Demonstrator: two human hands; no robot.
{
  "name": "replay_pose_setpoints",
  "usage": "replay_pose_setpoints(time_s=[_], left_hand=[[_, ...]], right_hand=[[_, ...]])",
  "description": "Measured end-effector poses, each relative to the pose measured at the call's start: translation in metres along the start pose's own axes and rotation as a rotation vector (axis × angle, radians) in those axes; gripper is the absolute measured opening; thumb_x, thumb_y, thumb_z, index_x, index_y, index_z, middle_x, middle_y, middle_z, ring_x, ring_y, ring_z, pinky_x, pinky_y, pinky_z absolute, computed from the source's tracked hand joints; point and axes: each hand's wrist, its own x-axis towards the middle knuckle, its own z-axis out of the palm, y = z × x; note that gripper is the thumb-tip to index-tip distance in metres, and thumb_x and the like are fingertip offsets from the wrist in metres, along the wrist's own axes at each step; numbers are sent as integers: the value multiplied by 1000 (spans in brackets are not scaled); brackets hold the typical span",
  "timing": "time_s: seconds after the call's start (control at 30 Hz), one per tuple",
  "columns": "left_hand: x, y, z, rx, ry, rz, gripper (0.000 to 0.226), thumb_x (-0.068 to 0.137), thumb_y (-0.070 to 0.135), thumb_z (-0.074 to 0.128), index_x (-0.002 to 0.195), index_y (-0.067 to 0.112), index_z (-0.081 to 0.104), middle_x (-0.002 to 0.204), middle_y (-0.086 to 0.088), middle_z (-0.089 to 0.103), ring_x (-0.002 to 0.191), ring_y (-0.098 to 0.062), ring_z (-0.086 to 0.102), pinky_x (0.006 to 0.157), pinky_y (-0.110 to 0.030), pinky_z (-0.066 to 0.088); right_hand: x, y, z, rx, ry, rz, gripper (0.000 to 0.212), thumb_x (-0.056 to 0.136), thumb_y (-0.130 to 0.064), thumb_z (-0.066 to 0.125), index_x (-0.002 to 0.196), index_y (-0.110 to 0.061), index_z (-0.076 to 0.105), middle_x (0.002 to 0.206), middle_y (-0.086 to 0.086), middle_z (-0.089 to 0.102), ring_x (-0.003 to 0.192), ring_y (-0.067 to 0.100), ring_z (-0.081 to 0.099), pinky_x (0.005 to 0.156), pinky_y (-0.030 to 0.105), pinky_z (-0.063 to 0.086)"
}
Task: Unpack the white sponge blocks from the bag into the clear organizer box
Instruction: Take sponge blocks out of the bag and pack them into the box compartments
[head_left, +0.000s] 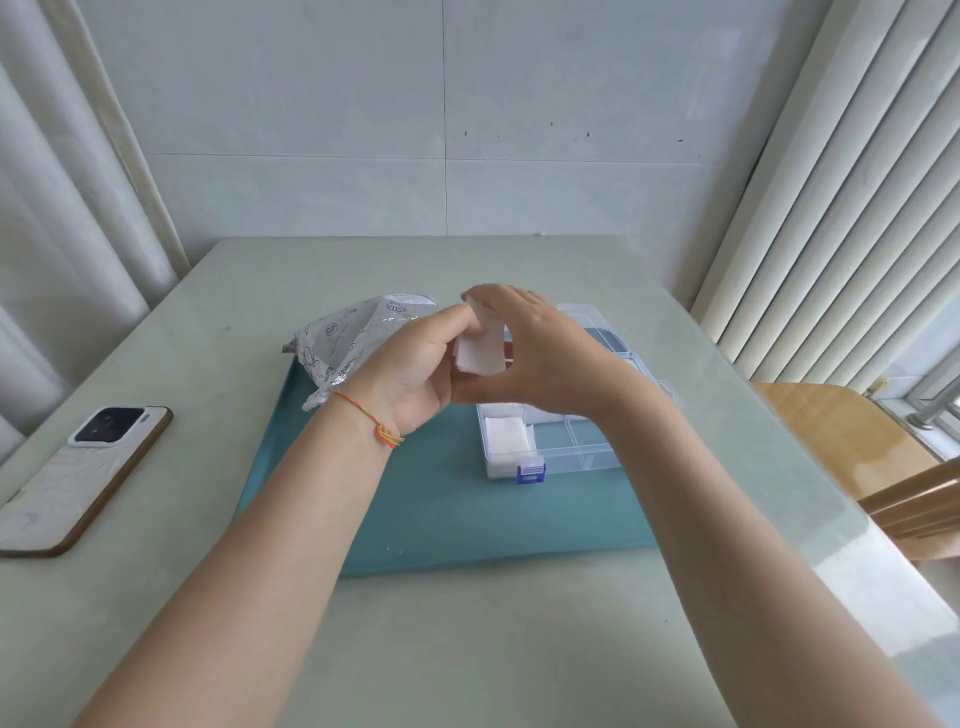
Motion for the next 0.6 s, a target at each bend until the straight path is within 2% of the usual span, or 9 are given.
replay_pose_setpoints(time_s=[0.07, 0.17, 0.23, 0.3, 0.37, 0.43, 0.5, 0.6], left_hand=[[1, -3, 0, -58, -60, -56, 23, 93, 8, 41, 92, 17, 62, 82, -1, 64, 72, -12, 67, 59, -24, 53], [5, -10, -2, -113, -101, -110, 17, 90, 10, 47, 95, 20, 60, 89, -2, 59, 83, -17, 59, 71, -31, 52], [8, -14, -3, -95, -70, -108, 9, 83, 10, 56, 86, 18, 60, 83, -2, 54, 78, -16, 53, 71, -29, 46], [9, -15, -4, -83, -60, -93, 10, 75, 11, 61, 83, 16, 58, 80, -3, 52, 78, -16, 51, 72, -28, 41], [11, -17, -5, -71, -81, -86, 9, 79, 7, 60, 83, 16, 59, 79, -2, 57, 78, -15, 56, 71, -27, 43], [9, -16, -3, -64, -112, -87, 17, 91, 4, 51, 82, 16, 59, 70, 3, 62, 69, -10, 61, 70, -25, 46], [7, -16, -2, -29, -118, -87, 21, 94, 4, 46, 81, 16, 58, 61, 5, 58, 61, -8, 58, 71, -26, 45], [7, -16, -2, 3, -89, -78, 20, 91, 3, 49, 79, 17, 55, 68, 3, 53, 65, -9, 56, 69, -26, 46]], right_hand=[[0, -2, 1, -24, 12, -10, 67, 69, -45, 79, 124, -20, 50, 117, -7, 54, 113, 17, 46, 97, 45, 44], [-1, -1, 2, -11, -1, -28, 67, 67, -41, 80, 122, -24, 48, 111, -7, 52, 108, 17, 45, 96, 45, 42], [-2, 0, 3, -18, -35, -27, 73, 65, -45, 81, 126, -29, 44, 113, -7, 51, 110, 16, 44, 99, 43, 40], [-3, 0, 3, -39, -63, -24, 75, 65, -48, 80, 127, -29, 43, 115, -8, 50, 112, 15, 44, 102, 42, 38], [-2, -1, 3, -65, -47, -31, 71, 67, -45, 80, 125, -26, 45, 115, -8, 50, 111, 16, 44, 102, 44, 38], [-1, -3, 1, -75, -21, -30, 67, 68, -41, 80, 124, -23, 47, 112, -9, 51, 108, 18, 45, 100, 44, 38], [-2, -3, -1, -87, -22, -25, 70, 69, -43, 80, 126, -23, 45, 111, -10, 51, 107, 17, 45, 100, 42, 37], [-3, -2, -1, -138, -64, -25, 75, 71, -49, 79, 132, -25, 43, 117, -8, 51, 110, 16, 43, 98, 37, 33]])
